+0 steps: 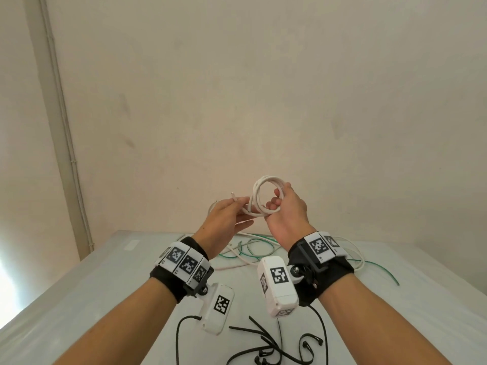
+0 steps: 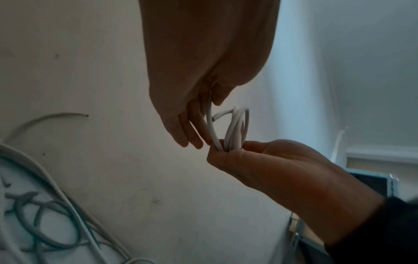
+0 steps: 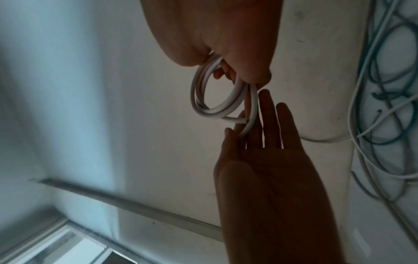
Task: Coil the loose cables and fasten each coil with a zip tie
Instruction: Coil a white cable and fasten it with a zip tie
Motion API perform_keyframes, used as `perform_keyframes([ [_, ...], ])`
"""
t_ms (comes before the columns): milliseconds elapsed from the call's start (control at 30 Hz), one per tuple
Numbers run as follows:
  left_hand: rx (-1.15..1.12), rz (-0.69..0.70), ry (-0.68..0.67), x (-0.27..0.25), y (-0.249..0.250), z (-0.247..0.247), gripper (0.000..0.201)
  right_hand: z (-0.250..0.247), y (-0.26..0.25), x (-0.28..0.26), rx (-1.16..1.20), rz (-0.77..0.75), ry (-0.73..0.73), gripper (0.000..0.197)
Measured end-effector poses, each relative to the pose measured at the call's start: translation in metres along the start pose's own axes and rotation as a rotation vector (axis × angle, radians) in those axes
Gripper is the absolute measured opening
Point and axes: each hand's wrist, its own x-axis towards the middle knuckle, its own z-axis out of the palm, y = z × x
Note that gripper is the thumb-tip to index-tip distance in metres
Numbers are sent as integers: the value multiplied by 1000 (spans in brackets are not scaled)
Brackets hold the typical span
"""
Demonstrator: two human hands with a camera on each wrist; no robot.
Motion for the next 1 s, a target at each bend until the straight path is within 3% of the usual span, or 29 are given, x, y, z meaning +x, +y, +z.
perform_keyframes([
  [167, -76, -22, 74, 7, 7, 6, 38, 12, 3, -6, -118, -23, -30, 34],
  [400, -334, -73, -22, 3, 2, -4, 39, 0, -4, -5, 42, 84, -44, 30],
  [600, -70, -21, -93, 1, 4, 0, 37, 2, 9, -6, -169, 12, -7, 39],
  [700, 86, 45, -52, -1, 8, 9, 40, 2, 14, -3, -234, -11, -13, 39],
  [767, 14, 45, -3, -1, 9, 12, 39, 4, 15, -1, -277, -41, -19, 37],
  [867, -325, -13, -4, -2, 12, 18, 38, 5, 20, 2, -326, -96, -37, 35],
  [1000, -274, -33, 17, 0, 17, 26, 35, 4, 24, 1, -262, -106, -52, 34],
])
